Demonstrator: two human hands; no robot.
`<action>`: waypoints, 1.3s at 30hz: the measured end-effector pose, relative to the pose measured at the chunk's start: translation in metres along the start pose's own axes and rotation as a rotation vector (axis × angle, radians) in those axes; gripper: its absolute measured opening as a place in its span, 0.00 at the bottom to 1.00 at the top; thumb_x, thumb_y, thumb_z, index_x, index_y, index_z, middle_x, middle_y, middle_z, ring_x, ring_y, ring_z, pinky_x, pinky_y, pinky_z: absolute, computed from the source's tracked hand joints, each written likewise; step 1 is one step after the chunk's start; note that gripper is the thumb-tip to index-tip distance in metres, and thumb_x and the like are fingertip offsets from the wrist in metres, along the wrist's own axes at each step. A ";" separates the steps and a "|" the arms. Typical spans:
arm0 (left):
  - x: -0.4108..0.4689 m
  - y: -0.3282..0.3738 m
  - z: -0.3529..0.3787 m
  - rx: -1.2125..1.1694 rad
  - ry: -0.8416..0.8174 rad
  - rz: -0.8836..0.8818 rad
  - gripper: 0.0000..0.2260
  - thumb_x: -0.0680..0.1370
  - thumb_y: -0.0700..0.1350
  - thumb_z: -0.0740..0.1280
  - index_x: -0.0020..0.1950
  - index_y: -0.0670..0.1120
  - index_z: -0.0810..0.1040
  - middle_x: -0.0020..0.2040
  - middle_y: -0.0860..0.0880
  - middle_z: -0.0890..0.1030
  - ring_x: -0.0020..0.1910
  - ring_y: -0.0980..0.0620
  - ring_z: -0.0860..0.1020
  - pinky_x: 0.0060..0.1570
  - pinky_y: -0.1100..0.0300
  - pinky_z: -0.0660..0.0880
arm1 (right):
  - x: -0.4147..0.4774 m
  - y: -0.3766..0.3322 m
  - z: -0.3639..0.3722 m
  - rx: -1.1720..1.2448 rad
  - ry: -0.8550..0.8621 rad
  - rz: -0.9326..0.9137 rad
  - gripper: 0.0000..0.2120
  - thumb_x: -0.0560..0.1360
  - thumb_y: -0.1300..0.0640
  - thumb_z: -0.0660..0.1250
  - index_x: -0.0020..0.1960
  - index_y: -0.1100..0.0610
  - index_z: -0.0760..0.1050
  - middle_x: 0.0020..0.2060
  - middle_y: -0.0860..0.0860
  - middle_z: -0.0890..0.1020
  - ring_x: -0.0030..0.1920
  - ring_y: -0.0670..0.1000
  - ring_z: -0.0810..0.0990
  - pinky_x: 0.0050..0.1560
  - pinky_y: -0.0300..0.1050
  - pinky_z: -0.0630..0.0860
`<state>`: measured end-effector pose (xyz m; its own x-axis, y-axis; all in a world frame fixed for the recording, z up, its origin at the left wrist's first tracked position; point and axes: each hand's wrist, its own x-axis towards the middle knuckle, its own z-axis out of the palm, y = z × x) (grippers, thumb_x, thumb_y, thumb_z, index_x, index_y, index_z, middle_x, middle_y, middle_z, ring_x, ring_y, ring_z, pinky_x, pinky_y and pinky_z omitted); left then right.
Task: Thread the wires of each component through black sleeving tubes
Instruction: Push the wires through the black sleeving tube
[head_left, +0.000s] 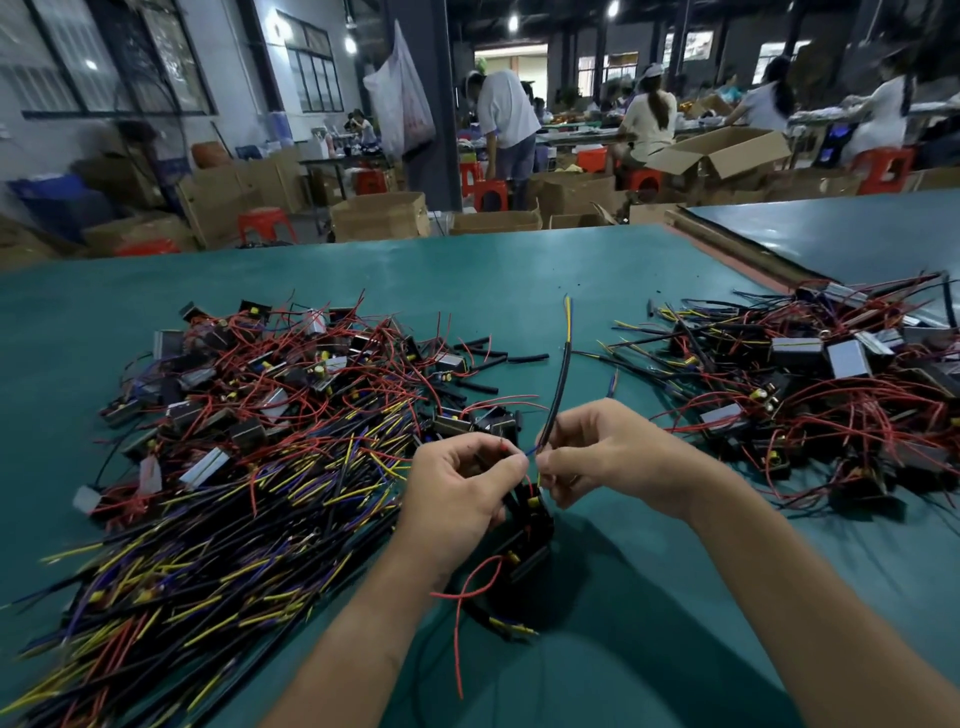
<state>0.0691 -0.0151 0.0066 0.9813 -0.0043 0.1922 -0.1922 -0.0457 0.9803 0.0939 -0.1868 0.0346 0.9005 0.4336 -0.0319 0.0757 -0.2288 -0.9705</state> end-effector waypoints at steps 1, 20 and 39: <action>-0.001 0.000 0.001 0.002 -0.005 0.006 0.10 0.73 0.34 0.71 0.34 0.44 0.82 0.26 0.48 0.76 0.20 0.55 0.69 0.22 0.66 0.67 | 0.000 0.001 0.001 -0.008 0.022 -0.007 0.03 0.75 0.69 0.68 0.42 0.68 0.77 0.30 0.56 0.81 0.29 0.50 0.80 0.35 0.42 0.79; -0.004 0.000 -0.003 0.059 -0.050 0.037 0.09 0.74 0.35 0.71 0.34 0.43 0.81 0.24 0.52 0.75 0.20 0.55 0.70 0.22 0.65 0.68 | -0.007 -0.006 0.002 0.081 -0.048 0.049 0.04 0.65 0.63 0.65 0.34 0.58 0.78 0.30 0.58 0.75 0.29 0.52 0.74 0.32 0.44 0.77; -0.007 0.008 -0.003 -0.115 -0.047 -0.035 0.02 0.79 0.39 0.66 0.48 0.40 0.77 0.38 0.40 0.84 0.20 0.50 0.69 0.21 0.64 0.67 | -0.005 0.007 -0.009 0.334 0.193 -0.062 0.08 0.70 0.71 0.70 0.44 0.61 0.76 0.34 0.61 0.81 0.26 0.51 0.75 0.30 0.42 0.76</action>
<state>0.0602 -0.0121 0.0133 0.9861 -0.0516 0.1577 -0.1541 0.0684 0.9857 0.0941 -0.1986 0.0300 0.9651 0.2582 0.0443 0.0180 0.1034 -0.9945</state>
